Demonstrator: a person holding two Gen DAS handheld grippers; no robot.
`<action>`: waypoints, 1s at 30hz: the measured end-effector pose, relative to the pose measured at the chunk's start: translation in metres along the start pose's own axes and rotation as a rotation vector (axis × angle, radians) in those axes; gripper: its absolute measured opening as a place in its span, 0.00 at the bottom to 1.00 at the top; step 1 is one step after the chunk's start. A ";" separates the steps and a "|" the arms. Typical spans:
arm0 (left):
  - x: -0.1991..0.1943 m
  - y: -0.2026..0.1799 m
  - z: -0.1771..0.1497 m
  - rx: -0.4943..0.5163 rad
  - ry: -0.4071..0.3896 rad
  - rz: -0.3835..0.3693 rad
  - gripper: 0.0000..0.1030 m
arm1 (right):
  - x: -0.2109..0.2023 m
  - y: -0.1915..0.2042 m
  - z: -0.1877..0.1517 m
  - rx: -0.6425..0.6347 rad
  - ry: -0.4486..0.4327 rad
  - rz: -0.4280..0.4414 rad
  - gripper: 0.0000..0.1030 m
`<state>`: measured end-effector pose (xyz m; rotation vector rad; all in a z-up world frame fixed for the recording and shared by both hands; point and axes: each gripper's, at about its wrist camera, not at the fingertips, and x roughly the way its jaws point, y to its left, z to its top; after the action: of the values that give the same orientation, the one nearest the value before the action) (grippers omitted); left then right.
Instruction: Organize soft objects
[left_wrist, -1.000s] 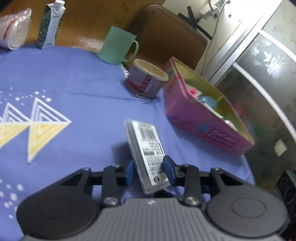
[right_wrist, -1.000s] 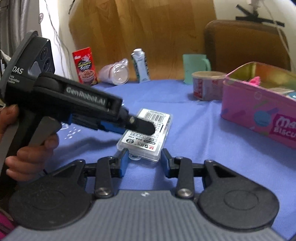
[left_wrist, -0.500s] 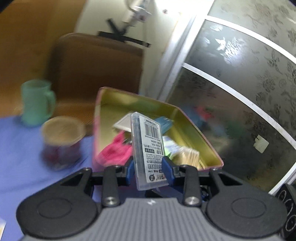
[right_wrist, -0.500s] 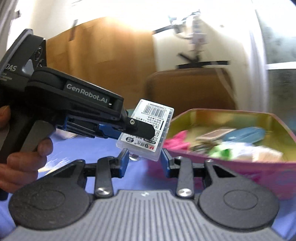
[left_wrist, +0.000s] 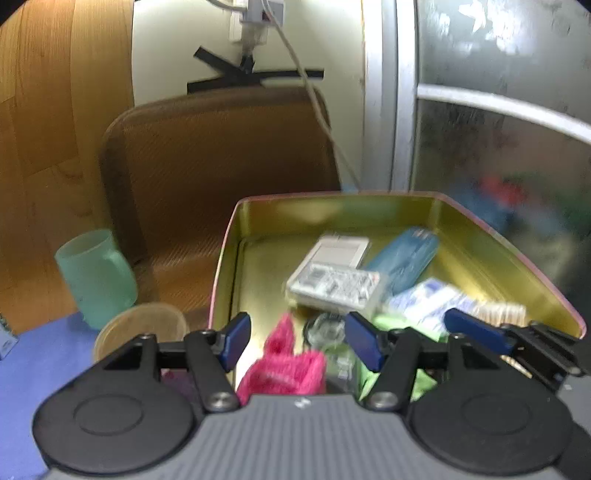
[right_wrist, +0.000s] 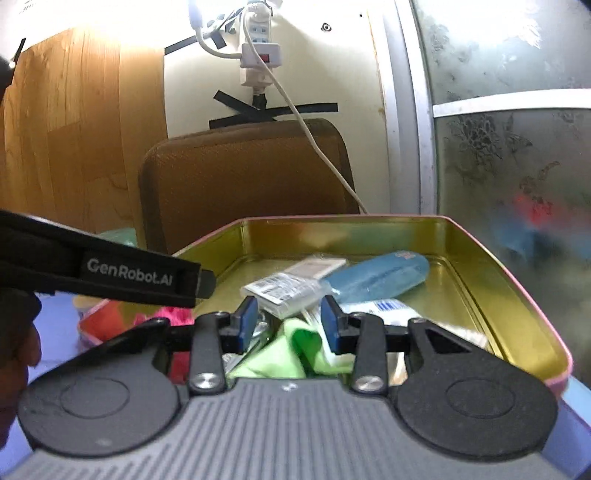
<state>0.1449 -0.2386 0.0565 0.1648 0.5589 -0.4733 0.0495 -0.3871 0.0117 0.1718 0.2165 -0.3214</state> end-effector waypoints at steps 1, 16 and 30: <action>0.000 -0.001 -0.002 -0.002 0.015 0.005 0.56 | -0.002 -0.003 -0.002 0.014 0.004 0.009 0.40; -0.070 -0.003 -0.035 -0.016 0.016 0.058 0.69 | -0.075 0.013 -0.004 0.050 -0.061 0.018 0.40; -0.123 0.017 -0.102 -0.028 0.066 0.130 1.00 | -0.105 0.018 -0.034 0.246 0.115 0.123 0.56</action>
<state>0.0133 -0.1484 0.0383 0.1896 0.6152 -0.3349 -0.0481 -0.3323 0.0059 0.4453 0.2788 -0.2151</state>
